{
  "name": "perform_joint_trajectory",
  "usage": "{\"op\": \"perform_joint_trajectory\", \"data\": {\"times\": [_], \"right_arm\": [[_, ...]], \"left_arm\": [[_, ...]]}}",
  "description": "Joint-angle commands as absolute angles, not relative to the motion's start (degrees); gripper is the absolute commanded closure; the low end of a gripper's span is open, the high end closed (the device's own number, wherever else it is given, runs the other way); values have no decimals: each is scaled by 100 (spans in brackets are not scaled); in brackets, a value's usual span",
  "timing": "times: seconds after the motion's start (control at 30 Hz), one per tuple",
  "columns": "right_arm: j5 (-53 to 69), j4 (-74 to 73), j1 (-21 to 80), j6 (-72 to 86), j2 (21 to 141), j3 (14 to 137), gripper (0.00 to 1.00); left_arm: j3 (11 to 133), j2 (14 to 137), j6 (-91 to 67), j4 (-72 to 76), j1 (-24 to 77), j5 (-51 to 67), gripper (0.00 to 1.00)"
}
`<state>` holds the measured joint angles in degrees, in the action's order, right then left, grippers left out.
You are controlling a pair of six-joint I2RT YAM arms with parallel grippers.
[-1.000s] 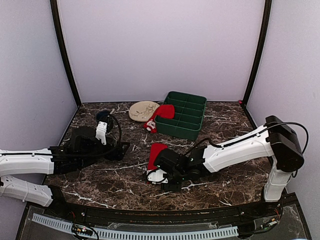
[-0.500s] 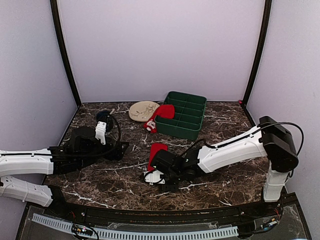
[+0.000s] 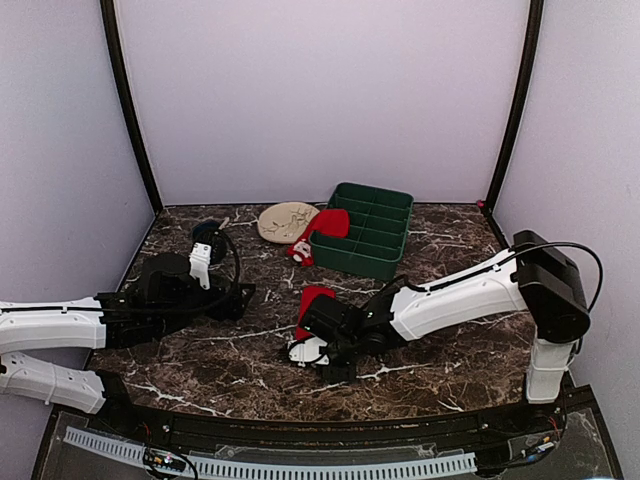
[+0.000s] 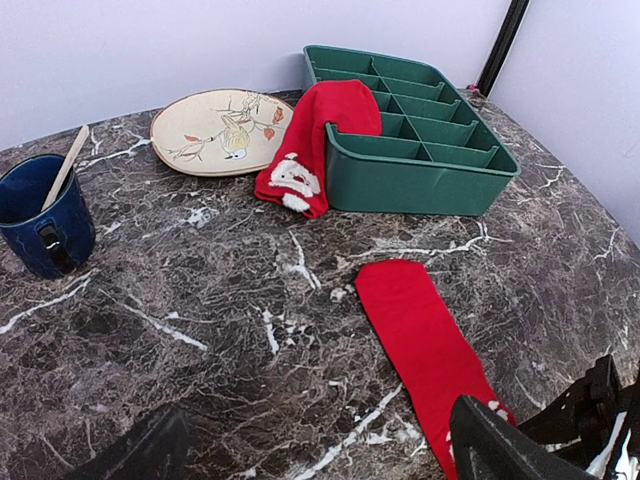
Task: Roll the socks
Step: Roll the sock at the center of the board.
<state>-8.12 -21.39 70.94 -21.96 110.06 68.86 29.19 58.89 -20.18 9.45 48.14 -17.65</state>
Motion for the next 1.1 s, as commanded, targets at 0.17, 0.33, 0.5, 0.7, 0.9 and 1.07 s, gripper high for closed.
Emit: {"op": "perform_joint_trajectory", "data": {"times": [0.17,0.33,0.5,0.7,0.9,1.07], "right_arm": [[-357,-2497,6825,-1978,11219,6983,71],[-62,-2654,6719,-1906,11438,7147,82],[177,-2748,6628,-1810,11442,7192,90],[700,-2777,6441,-1579,11339,7185,96],[1546,-3028,6162,-1377,11396,7409,97],[2285,-3539,5898,-1338,11654,7916,98]], "left_arm": [[2906,5847,-2035,834,4734,-1802,7],[2927,5871,-2025,824,4721,-1802,7],[2931,5895,-2013,787,4711,-1809,7],[2909,5877,-2064,709,4702,-1795,7],[2825,5825,-1961,607,4702,-1370,7],[2839,5750,-1918,369,4711,-720,7]]}}
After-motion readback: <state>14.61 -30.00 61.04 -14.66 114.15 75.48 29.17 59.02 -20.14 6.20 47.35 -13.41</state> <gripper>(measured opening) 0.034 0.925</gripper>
